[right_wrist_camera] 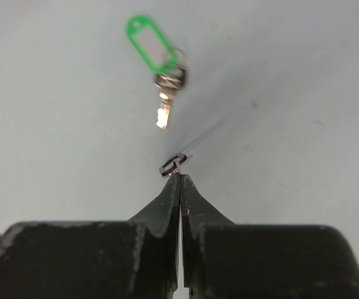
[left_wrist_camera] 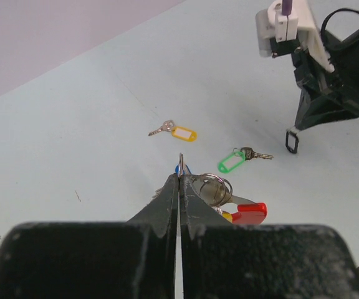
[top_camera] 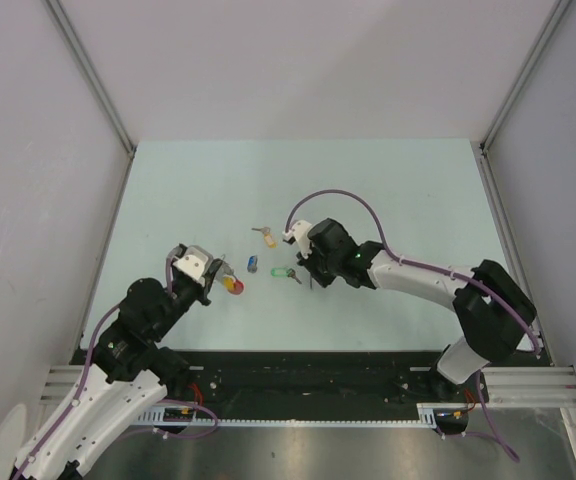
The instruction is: Put the keys on the keyring
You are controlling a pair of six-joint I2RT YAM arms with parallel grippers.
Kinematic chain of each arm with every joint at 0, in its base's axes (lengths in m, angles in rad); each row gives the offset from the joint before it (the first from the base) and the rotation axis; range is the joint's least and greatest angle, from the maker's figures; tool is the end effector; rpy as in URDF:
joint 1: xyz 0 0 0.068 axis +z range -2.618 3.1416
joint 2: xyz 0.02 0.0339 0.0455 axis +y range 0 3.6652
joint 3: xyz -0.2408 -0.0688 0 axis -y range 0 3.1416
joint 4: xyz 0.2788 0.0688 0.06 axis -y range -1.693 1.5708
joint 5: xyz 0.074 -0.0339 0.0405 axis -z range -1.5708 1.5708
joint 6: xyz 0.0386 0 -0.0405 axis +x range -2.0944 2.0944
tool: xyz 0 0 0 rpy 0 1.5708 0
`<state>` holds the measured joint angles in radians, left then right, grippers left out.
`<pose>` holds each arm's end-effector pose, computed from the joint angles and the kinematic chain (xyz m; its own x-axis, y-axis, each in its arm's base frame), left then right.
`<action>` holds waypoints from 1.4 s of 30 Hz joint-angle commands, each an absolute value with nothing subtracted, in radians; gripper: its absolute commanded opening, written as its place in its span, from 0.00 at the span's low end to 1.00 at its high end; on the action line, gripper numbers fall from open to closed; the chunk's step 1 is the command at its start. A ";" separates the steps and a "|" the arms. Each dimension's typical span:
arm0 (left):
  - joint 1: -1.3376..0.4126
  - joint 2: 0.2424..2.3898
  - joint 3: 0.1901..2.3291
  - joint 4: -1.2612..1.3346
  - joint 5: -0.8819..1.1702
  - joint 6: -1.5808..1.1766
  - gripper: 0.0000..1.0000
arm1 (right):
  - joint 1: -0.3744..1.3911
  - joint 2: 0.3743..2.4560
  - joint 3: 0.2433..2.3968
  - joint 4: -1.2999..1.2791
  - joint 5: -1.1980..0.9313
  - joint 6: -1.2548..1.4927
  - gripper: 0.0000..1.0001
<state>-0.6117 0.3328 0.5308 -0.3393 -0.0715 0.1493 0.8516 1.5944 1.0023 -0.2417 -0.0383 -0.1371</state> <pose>0.1369 -0.0927 0.2900 -0.0374 0.2075 -0.9775 0.5263 0.8356 0.1572 0.2401 0.2765 0.1651 -0.3782 -0.6392 -0.6696 -0.8282 0.5568 -0.0638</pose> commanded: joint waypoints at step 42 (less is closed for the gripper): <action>-0.598 0.337 0.537 -0.299 -0.025 0.135 0.00 | 0.904 1.551 0.996 -0.448 0.141 0.021 0.40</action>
